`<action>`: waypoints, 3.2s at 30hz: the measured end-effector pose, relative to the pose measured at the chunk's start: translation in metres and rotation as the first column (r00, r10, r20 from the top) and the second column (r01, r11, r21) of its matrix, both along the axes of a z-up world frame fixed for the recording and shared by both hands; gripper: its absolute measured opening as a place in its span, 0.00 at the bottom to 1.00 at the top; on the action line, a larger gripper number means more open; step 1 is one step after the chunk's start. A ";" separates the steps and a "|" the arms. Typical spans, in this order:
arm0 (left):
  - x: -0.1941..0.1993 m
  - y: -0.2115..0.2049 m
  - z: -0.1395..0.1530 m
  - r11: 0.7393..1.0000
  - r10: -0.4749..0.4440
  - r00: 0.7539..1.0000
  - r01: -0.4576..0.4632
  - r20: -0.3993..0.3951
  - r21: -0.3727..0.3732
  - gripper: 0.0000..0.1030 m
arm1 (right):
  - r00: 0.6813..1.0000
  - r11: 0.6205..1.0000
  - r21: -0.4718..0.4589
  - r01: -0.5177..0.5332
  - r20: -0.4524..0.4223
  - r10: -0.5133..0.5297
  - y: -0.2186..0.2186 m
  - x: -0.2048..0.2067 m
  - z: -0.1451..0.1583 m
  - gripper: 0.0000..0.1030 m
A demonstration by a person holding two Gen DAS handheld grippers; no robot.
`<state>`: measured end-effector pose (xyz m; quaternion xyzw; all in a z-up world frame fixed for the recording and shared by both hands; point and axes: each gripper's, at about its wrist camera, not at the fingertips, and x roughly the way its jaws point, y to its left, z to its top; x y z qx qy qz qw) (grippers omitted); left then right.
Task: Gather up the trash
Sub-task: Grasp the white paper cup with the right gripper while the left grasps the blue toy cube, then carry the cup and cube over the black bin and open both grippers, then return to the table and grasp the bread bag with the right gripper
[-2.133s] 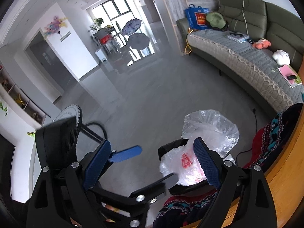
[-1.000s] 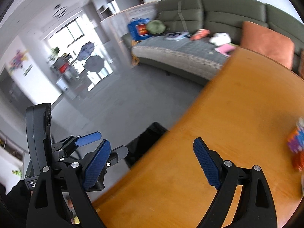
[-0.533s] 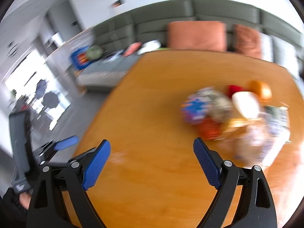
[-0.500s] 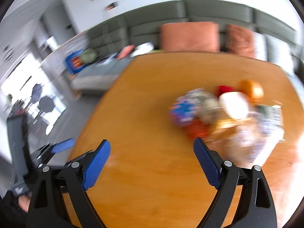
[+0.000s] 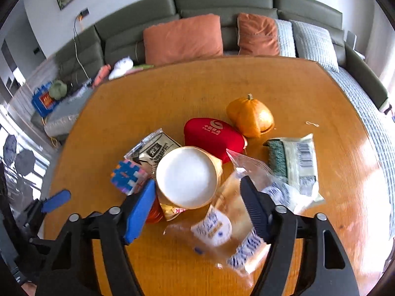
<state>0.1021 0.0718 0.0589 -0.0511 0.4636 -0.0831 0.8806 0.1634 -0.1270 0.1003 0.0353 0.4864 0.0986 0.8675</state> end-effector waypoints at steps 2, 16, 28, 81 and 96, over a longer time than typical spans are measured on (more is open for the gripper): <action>0.012 -0.004 -0.003 1.000 -0.013 1.000 0.013 -0.011 -0.007 0.94 | 1.000 1.000 -0.025 -0.001 -0.021 0.001 0.004 0.006 -0.006 0.65; 0.061 -0.020 -0.036 0.994 -0.101 0.990 0.095 -0.103 -0.059 0.51 | 0.997 0.996 0.080 0.037 0.059 -0.042 -0.019 0.012 0.018 0.53; 0.005 0.014 0.003 0.998 -0.047 0.999 0.047 0.002 -0.052 0.43 | 0.992 0.994 0.100 -0.039 0.127 0.026 0.015 -0.018 0.055 0.54; -0.273 0.353 0.000 0.711 0.702 0.712 -0.701 0.004 0.055 0.94 | 0.728 0.712 0.180 -0.679 0.035 0.685 0.402 -0.179 0.050 0.75; -0.185 0.236 0.025 0.865 0.495 0.867 -0.498 0.063 0.058 0.94 | 0.863 0.846 0.173 -0.505 0.075 0.500 0.254 -0.131 0.065 0.75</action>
